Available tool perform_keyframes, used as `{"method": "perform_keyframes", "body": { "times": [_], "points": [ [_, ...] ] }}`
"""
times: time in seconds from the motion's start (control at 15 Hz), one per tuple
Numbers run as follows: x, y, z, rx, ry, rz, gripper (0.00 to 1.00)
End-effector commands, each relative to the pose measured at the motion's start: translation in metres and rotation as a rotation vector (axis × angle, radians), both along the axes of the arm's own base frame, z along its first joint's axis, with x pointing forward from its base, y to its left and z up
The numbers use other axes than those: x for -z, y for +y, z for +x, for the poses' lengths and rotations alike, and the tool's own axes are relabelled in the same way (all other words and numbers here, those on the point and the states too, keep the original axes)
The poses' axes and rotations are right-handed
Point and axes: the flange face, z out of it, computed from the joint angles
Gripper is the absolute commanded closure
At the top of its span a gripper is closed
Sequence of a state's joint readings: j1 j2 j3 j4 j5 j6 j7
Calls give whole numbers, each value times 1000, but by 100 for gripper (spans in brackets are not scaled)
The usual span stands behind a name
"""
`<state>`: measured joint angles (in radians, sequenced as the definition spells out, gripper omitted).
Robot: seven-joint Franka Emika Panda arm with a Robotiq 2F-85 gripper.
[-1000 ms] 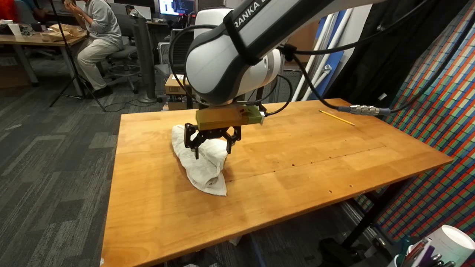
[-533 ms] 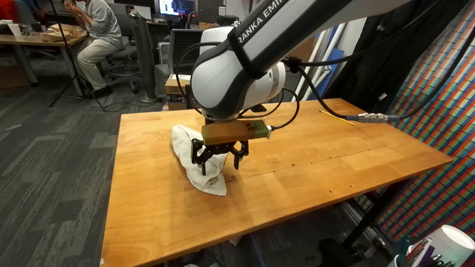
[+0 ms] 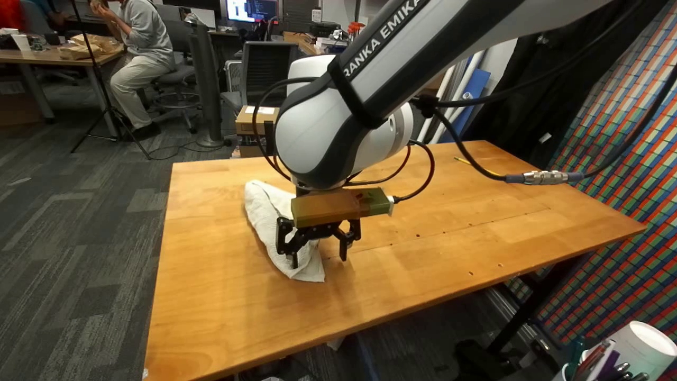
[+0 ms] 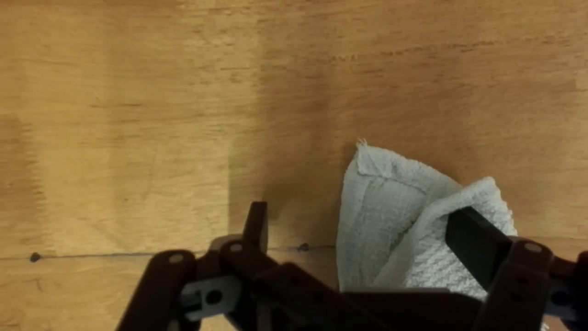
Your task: Fold up the cloth
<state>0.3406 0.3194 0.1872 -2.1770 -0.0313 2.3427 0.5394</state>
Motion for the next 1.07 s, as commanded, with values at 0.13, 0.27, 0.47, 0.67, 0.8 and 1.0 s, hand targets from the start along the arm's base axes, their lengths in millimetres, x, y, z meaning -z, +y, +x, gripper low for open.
{"method": "perform_keyframes", "body": {
  "times": [0.13,0.27,0.47,0.67,0.8,1.0],
  "points": [
    [-13,-5,-9,19,-7,21,35],
    [-14,-6,-9,20,-8,22,52],
    [-16,-9,-8,27,-9,27,74],
    [-18,-12,-8,33,-9,30,97],
    [-18,-14,-8,38,-9,32,100],
    [-25,-19,-5,45,-23,31,97]
  ]
}}
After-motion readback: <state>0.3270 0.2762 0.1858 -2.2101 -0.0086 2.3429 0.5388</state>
